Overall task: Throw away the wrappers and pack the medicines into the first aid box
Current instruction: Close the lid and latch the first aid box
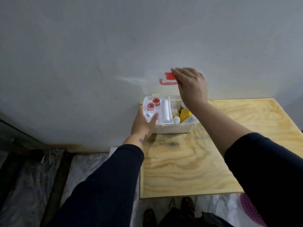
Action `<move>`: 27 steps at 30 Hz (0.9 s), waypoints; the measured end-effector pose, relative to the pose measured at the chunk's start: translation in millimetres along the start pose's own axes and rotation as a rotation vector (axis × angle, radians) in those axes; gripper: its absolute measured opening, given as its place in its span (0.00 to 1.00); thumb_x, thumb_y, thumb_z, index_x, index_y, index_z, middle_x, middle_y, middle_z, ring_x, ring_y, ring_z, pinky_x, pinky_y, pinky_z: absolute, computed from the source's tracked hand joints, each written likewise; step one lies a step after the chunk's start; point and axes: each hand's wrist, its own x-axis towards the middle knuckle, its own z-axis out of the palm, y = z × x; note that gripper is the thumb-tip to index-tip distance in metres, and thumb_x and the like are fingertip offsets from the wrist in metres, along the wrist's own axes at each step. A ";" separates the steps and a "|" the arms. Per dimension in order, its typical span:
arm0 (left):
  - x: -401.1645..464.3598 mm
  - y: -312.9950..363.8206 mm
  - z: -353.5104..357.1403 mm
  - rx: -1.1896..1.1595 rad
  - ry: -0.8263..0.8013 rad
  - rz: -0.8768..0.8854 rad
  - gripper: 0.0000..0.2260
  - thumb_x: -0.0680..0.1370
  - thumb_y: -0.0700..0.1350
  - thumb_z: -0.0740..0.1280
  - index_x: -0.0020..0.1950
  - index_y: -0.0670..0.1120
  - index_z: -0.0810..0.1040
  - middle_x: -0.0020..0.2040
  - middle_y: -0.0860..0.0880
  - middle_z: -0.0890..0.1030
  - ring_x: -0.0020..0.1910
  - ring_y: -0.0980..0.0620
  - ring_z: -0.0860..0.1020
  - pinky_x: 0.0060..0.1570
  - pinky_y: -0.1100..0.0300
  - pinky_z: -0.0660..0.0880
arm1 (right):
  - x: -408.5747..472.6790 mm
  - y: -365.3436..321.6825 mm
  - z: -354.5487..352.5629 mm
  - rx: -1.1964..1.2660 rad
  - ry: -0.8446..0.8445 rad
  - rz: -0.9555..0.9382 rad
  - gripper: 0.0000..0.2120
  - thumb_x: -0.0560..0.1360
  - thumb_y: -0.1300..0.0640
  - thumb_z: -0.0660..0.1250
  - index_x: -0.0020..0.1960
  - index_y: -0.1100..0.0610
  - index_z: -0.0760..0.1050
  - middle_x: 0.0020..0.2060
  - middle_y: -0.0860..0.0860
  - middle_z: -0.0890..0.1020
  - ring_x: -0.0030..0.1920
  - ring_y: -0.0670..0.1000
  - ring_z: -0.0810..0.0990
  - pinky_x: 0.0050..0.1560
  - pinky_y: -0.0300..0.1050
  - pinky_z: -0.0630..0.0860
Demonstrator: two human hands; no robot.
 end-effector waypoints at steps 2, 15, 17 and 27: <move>-1.9 3.7 -7.2 -0.043 0.048 -0.016 0.28 0.79 0.64 0.52 0.74 0.50 0.61 0.72 0.49 0.70 0.67 0.47 0.71 0.67 0.49 0.67 | -25.9 -2.6 -3.3 -0.031 0.031 -0.025 0.16 0.76 0.59 0.65 0.63 0.53 0.77 0.58 0.50 0.83 0.59 0.55 0.79 0.57 0.52 0.74; -8.7 11.7 -18.6 0.657 0.065 0.447 0.31 0.80 0.62 0.53 0.79 0.48 0.52 0.80 0.52 0.53 0.78 0.52 0.53 0.74 0.54 0.55 | -138.4 -15.7 13.3 -0.156 -0.113 -0.050 0.21 0.72 0.61 0.70 0.63 0.49 0.75 0.64 0.47 0.78 0.66 0.54 0.75 0.59 0.52 0.74; -13.0 7.2 -16.3 0.707 0.065 0.445 0.34 0.79 0.63 0.55 0.79 0.47 0.51 0.80 0.51 0.52 0.78 0.50 0.54 0.73 0.54 0.56 | -146.3 -13.6 16.0 -0.161 -0.155 -0.056 0.20 0.72 0.59 0.70 0.63 0.49 0.75 0.65 0.47 0.77 0.66 0.54 0.75 0.60 0.52 0.73; -17.9 -0.1 0.8 0.833 0.096 0.407 0.50 0.71 0.70 0.63 0.79 0.44 0.45 0.80 0.48 0.44 0.79 0.50 0.44 0.77 0.52 0.47 | -135.1 17.1 7.8 -0.032 -0.451 0.266 0.40 0.74 0.37 0.60 0.77 0.56 0.50 0.77 0.56 0.52 0.77 0.59 0.48 0.75 0.59 0.52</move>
